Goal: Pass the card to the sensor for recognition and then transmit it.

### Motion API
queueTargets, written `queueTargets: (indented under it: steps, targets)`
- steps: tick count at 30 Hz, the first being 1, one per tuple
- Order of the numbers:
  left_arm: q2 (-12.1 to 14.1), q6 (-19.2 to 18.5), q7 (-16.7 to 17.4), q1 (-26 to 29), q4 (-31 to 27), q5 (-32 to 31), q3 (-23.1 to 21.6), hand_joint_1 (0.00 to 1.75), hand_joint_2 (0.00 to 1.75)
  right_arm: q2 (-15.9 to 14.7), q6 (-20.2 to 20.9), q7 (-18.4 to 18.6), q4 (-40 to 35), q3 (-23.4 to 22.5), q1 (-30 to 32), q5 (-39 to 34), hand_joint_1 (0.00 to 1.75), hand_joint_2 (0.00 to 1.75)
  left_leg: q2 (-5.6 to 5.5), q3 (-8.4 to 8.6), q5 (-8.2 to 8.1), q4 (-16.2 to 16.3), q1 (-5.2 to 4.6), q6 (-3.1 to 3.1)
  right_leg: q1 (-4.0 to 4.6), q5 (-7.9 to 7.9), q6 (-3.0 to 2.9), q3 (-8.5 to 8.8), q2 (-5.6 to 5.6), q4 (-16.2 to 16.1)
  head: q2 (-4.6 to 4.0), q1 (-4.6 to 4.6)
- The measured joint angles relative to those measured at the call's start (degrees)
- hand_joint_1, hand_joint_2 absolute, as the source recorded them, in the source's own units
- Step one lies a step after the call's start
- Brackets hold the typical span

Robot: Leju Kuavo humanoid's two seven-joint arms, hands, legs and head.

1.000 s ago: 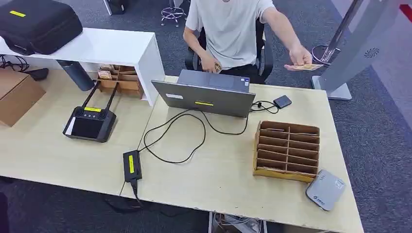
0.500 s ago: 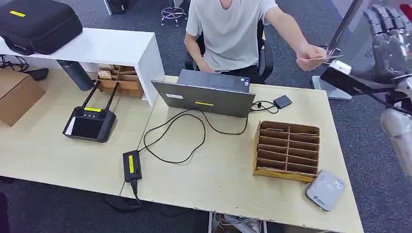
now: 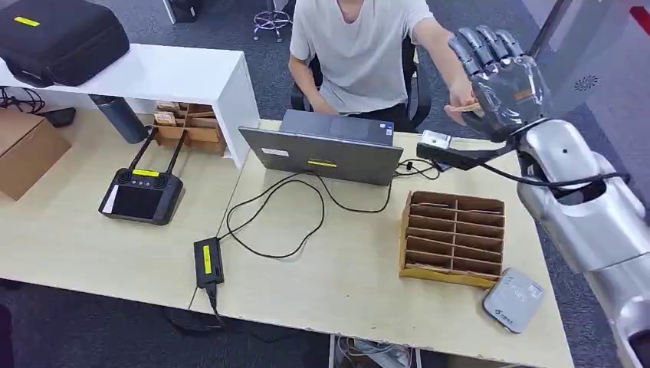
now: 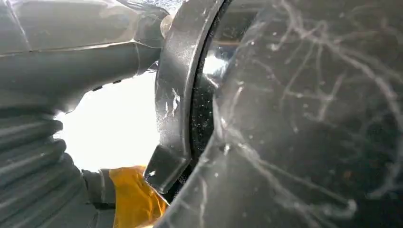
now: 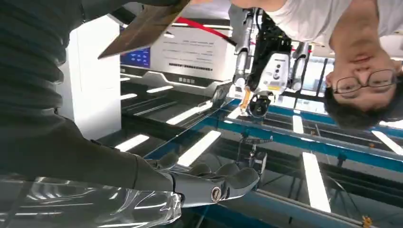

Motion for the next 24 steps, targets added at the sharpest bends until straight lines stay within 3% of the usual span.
queueTargets:
  steps: [10,11,12,24]
  targets:
    - [0.0,0.0,0.5,0.2,0.0,0.0,1.2,0.00,1.75,0.8,0.1,0.0,0.2,1.5,0.0,-0.5,0.00,1.75,0.01,0.00,0.00,0.0,0.00,0.00,0.00,0.00,0.00,0.00,0.00,0.0,0.00,-0.02]
    - [0.0,0.0,0.5,0.2,0.0,0.0,1.2,0.00,1.75,0.9,0.1,0.0,0.2,1.5,0.0,-0.6,0.35,1.75,0.01,0.00,0.00,0.0,0.00,0.00,0.00,0.00,0.00,0.00,0.00,0.0,0.00,-0.02]
    - [0.0,0.0,0.5,0.2,0.0,0.0,1.4,0.00,1.75,0.9,0.2,0.0,0.2,1.6,0.0,-0.7,1.75,1.75,0.01,0.00,0.00,0.0,0.00,0.00,0.00,0.00,0.00,0.00,0.00,0.0,0.00,0.00]
    - [0.0,0.0,0.5,0.5,0.0,0.2,2.7,0.00,1.75,1.0,0.3,-0.3,0.2,1.6,0.0,-1.8,1.75,1.75,0.01,0.00,0.00,0.0,0.00,0.00,0.00,0.00,0.00,0.00,0.00,0.0,0.00,0.00]
